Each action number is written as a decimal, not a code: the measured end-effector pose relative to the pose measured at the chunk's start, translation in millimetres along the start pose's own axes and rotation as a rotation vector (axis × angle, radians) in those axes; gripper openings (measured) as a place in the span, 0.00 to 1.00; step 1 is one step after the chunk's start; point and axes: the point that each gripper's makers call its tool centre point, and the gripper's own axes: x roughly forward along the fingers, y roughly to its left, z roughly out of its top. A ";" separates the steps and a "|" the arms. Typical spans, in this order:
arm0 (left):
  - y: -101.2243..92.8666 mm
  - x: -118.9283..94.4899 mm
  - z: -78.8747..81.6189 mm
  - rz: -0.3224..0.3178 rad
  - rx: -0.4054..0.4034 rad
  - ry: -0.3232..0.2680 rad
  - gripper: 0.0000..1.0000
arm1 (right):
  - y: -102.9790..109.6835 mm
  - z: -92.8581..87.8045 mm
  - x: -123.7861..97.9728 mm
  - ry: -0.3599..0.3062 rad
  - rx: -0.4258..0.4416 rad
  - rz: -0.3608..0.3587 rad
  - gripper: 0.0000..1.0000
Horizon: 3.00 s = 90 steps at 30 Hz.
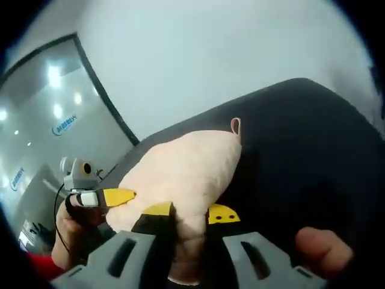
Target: Fold the towel on the table until its edges align and the towel forms a compact rectangular stack.
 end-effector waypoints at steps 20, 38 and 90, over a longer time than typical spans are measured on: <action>-0.5 -3.7 -45.2 0.048 0.136 0.027 0.65 | -19.3 -23.6 -48.9 -0.143 -0.283 0.063 0.32; 45.1 -68.7 10.8 0.034 0.559 -0.185 0.44 | -16.9 50.8 -57.6 -0.498 -0.531 0.235 0.35; 99.4 -84.1 48.1 -0.014 0.541 -0.329 0.39 | -47.5 64.2 -29.0 -0.467 -0.531 0.164 0.30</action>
